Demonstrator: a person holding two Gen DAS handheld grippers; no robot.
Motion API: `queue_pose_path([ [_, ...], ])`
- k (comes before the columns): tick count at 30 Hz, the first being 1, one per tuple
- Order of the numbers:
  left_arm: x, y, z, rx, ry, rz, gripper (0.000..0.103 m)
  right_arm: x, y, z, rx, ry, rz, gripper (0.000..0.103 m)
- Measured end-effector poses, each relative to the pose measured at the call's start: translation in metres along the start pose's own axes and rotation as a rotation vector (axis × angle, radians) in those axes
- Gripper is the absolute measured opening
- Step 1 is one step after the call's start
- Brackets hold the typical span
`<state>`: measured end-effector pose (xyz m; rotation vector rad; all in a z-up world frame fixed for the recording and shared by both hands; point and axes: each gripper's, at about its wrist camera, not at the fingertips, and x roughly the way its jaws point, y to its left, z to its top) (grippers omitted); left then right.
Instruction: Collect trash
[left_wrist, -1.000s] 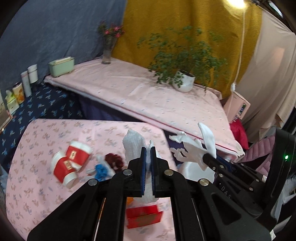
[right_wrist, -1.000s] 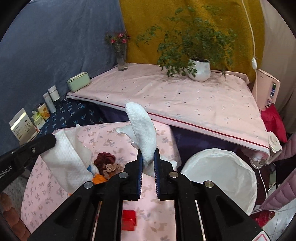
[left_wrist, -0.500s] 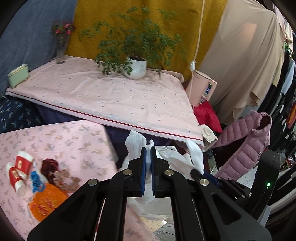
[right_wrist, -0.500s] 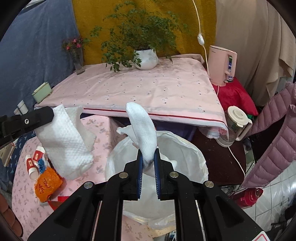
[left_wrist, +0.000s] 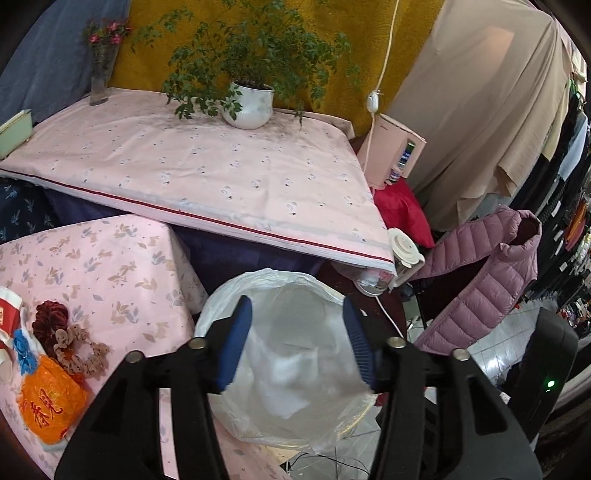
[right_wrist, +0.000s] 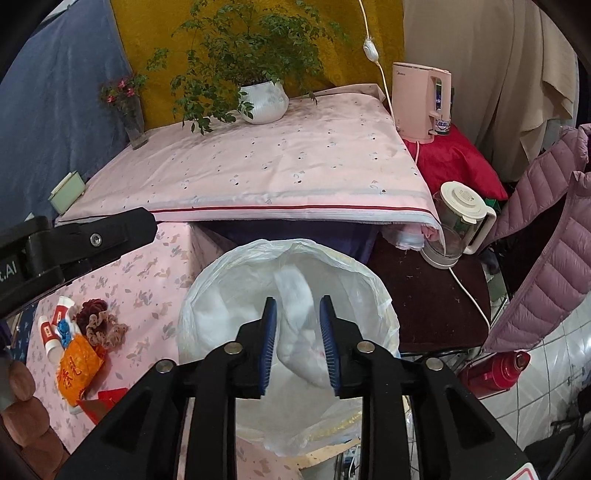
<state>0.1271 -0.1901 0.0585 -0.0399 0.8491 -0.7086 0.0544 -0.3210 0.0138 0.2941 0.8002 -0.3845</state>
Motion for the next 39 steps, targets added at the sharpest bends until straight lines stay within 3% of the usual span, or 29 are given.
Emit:
queue_pose_path([
  [3,0.0,0.009,0.0,-0.007,0.001,0.032,0.054,-0.003,0.004,0.0,-0.009,-0.016,-0.009,0.04],
  [14,-0.023,0.053,-0.011,-0.08,-0.036,0.151,0.059,-0.015,0.035,-0.002,-0.057,-0.043,0.02,0.051],
  [17,-0.034,0.07,-0.018,-0.103,-0.054,0.193,0.067,-0.018,0.047,-0.006,-0.069,-0.045,0.042,0.057],
  [22,-0.052,0.101,-0.032,-0.149,-0.068,0.247,0.07,-0.022,0.074,-0.014,-0.099,-0.038,0.079,0.058],
  [30,-0.085,0.173,-0.067,-0.267,-0.071,0.353,0.089,-0.019,0.125,-0.039,-0.165,0.004,0.145,0.067],
  [39,-0.108,0.249,-0.121,-0.409,-0.027,0.407,0.091,0.001,0.179,-0.089,-0.24,0.093,0.222,0.075],
])
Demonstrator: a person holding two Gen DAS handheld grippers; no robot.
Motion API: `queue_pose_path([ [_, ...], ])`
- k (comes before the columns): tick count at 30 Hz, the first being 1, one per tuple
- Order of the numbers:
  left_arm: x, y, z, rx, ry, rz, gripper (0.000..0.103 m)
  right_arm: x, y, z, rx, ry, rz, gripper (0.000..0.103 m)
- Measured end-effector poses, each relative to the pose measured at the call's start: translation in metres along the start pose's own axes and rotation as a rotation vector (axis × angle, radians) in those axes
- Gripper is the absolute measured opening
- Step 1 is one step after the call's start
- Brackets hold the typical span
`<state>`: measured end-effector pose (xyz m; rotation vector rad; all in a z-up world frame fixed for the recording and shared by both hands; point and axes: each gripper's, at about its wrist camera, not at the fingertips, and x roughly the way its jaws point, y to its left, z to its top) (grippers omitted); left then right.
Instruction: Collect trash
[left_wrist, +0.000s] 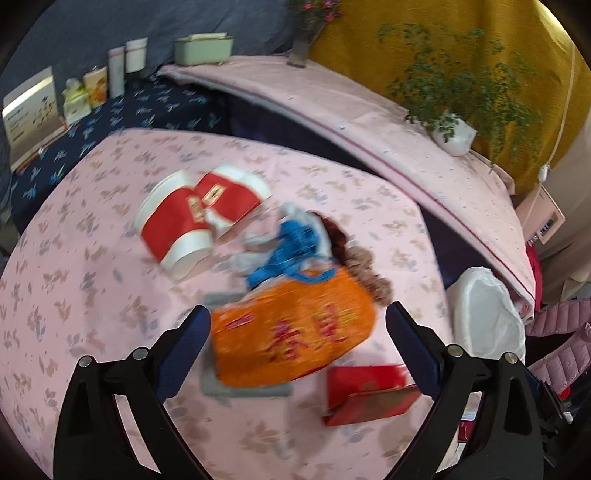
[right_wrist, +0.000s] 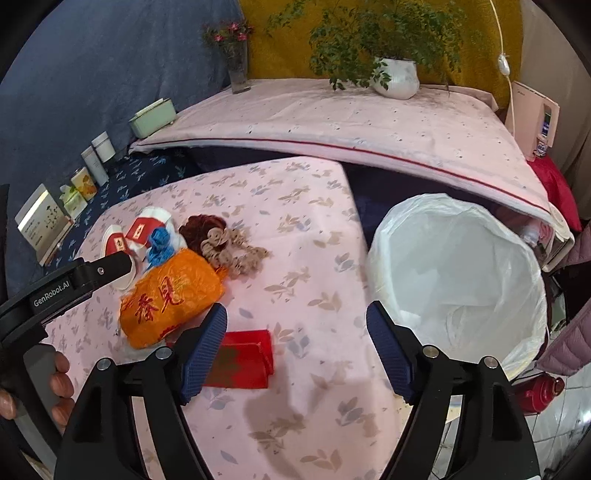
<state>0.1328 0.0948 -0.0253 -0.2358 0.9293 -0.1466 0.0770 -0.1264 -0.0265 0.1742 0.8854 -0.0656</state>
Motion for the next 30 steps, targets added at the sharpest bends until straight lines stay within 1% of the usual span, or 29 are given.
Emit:
queue_pose_path([
  [3,0.007,0.022,-0.009,-0.027,0.034,-0.001,0.091,0.014,0.011,-0.013,-0.008,0.04,0.027,0.075],
  [8,0.021,0.036,-0.018,-0.048,0.08,-0.042,0.089,0.029,0.027,-0.027,-0.034,0.078,0.035,0.075],
  [12,0.033,0.035,-0.024,-0.047,0.122,-0.093,0.075,0.037,0.03,-0.029,-0.043,0.089,0.035,0.075],
  [14,0.039,0.032,-0.026,-0.035,0.14,-0.109,0.066,0.04,0.028,-0.029,-0.043,0.094,0.035,0.075],
  [15,0.04,0.03,-0.027,-0.025,0.147,-0.116,0.059,0.043,0.028,-0.028,-0.044,0.097,0.034,0.075],
  [16,0.041,0.027,-0.028,-0.014,0.151,-0.12,0.053,0.045,0.027,-0.029,-0.044,0.101,0.035,0.075],
  [17,0.042,0.025,-0.029,-0.001,0.153,-0.123,0.05,0.047,0.027,-0.029,-0.044,0.104,0.038,0.075],
  [18,0.042,0.023,-0.029,0.009,0.153,-0.124,0.043,0.049,0.027,-0.029,-0.043,0.108,0.039,0.075],
  [20,0.042,0.02,-0.029,0.029,0.155,-0.127,0.037,0.052,0.026,-0.03,-0.045,0.115,0.047,0.075],
  [22,0.041,0.018,-0.028,0.037,0.154,-0.136,0.029,0.055,0.027,-0.03,-0.052,0.126,0.053,0.073],
  [23,0.04,0.016,-0.028,0.043,0.153,-0.141,0.028,0.056,0.028,-0.03,-0.056,0.129,0.057,0.07],
  [24,0.039,0.015,-0.027,0.048,0.149,-0.146,0.024,0.057,0.029,-0.03,-0.063,0.133,0.06,0.065],
  [25,0.037,0.013,-0.027,0.055,0.148,-0.151,0.021,0.058,0.03,-0.03,-0.07,0.137,0.062,0.062],
  [27,0.035,0.01,-0.026,0.072,0.145,-0.163,0.017,0.06,0.032,-0.03,-0.084,0.148,0.068,0.053],
  [28,0.032,0.008,-0.026,0.076,0.141,-0.17,0.016,0.06,0.033,-0.031,-0.089,0.153,0.073,0.05],
  [30,0.028,0.005,-0.025,0.08,0.133,-0.18,0.016,0.062,0.036,-0.032,-0.1,0.161,0.079,0.039],
])
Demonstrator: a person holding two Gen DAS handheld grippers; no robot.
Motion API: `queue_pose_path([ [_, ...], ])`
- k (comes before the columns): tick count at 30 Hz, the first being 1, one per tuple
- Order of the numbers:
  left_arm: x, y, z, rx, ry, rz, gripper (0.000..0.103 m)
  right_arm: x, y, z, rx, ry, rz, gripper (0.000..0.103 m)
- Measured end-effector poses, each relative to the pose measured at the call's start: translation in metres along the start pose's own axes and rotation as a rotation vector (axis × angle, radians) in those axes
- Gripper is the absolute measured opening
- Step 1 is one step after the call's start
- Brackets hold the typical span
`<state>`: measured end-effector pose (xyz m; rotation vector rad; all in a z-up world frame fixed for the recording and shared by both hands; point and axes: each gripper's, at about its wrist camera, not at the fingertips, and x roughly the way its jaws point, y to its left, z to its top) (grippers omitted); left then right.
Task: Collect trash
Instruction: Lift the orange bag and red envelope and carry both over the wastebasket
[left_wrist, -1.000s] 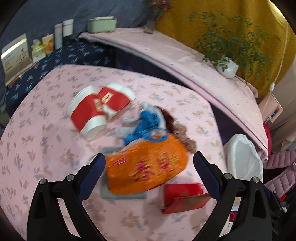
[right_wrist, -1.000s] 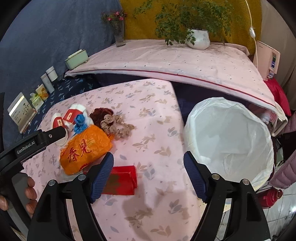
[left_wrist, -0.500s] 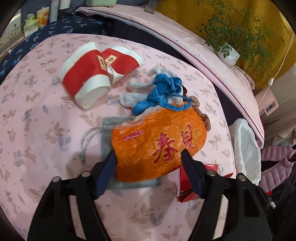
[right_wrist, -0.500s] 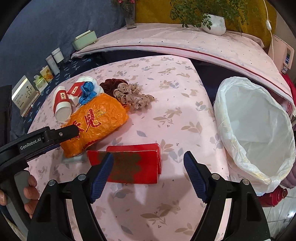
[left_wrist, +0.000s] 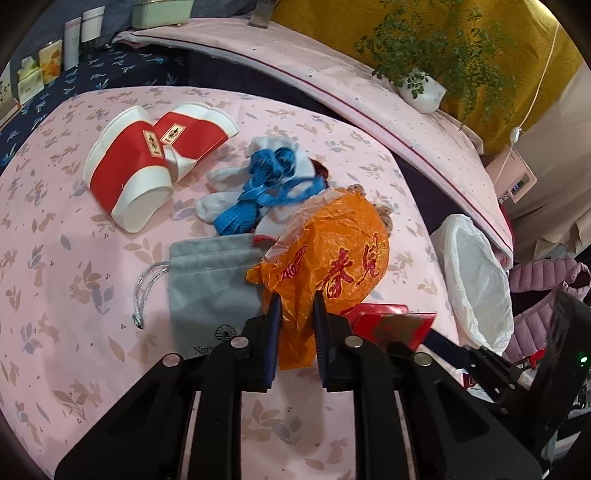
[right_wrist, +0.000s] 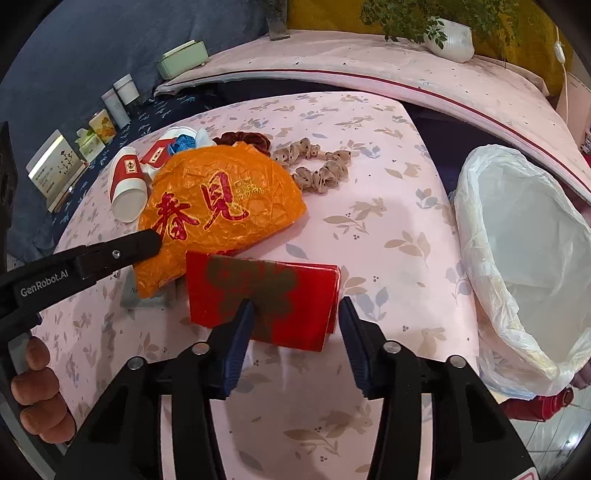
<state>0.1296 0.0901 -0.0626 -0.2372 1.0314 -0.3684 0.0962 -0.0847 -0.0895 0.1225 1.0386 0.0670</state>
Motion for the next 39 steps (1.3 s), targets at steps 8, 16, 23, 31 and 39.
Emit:
queue_pose_path([
  [8,-0.025,-0.011,0.012,0.016,-0.063,0.003,0.015,-0.005,-0.002,0.0,0.008,-0.008,0.02,0.038],
  [16,-0.028,-0.007,0.023,0.001,-0.071,0.043,0.015,-0.01,0.001,0.024,-0.088,-0.074,0.078,0.069],
  [23,-0.025,-0.003,0.021,-0.002,-0.062,0.073,0.015,0.011,0.008,0.022,-0.192,0.024,0.139,0.042],
  [31,-0.019,-0.004,0.015,-0.012,-0.05,0.09,0.015,0.001,0.004,0.0,-0.169,0.027,0.191,0.004],
  [39,-0.029,-0.031,0.026,0.022,-0.087,0.059,0.015,-0.047,-0.023,0.01,-0.094,-0.086,0.145,0.001],
])
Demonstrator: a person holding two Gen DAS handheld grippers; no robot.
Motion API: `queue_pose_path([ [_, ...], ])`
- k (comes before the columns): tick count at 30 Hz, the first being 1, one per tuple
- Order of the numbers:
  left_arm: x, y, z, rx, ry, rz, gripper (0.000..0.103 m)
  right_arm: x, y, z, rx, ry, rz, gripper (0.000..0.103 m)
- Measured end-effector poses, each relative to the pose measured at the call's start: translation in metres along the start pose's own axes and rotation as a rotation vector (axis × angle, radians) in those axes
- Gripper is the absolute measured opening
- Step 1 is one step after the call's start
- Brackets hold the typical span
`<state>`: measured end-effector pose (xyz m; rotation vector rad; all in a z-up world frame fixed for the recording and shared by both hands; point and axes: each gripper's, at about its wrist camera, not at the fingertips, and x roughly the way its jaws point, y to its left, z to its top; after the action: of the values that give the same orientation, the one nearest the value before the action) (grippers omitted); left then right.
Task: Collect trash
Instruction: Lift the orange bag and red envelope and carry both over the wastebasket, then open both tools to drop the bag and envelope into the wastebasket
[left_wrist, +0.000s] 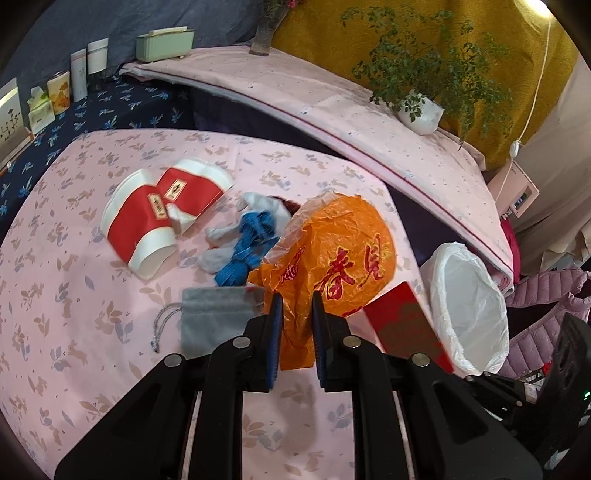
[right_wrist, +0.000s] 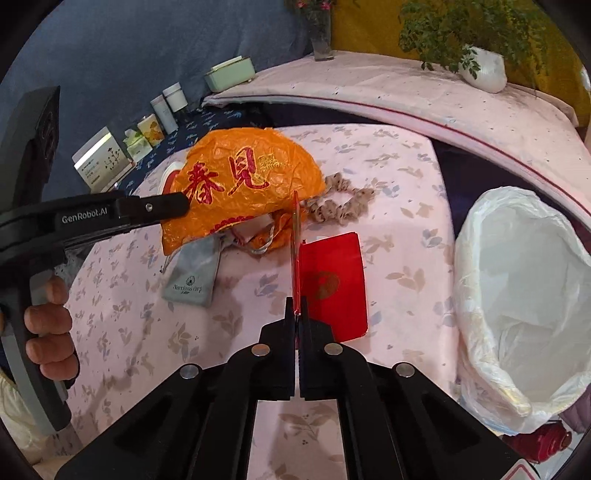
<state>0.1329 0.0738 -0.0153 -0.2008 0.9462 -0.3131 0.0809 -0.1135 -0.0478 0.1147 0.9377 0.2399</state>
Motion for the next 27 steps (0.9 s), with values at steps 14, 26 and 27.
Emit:
queue_pose_path([
  [14,-0.007,-0.107,0.025,0.146,-0.046,-0.109,0.015,-0.092,-0.085,0.029,0.19,-0.184,-0.186,0.001],
  [26,0.019,-0.195,0.021,0.263,-0.001,-0.189,0.015,-0.123,-0.156,0.015,0.329,-0.211,-0.307,0.001],
  [27,0.023,-0.201,0.019,0.269,0.008,-0.192,0.015,-0.123,-0.159,0.014,0.335,-0.209,-0.312,0.001],
])
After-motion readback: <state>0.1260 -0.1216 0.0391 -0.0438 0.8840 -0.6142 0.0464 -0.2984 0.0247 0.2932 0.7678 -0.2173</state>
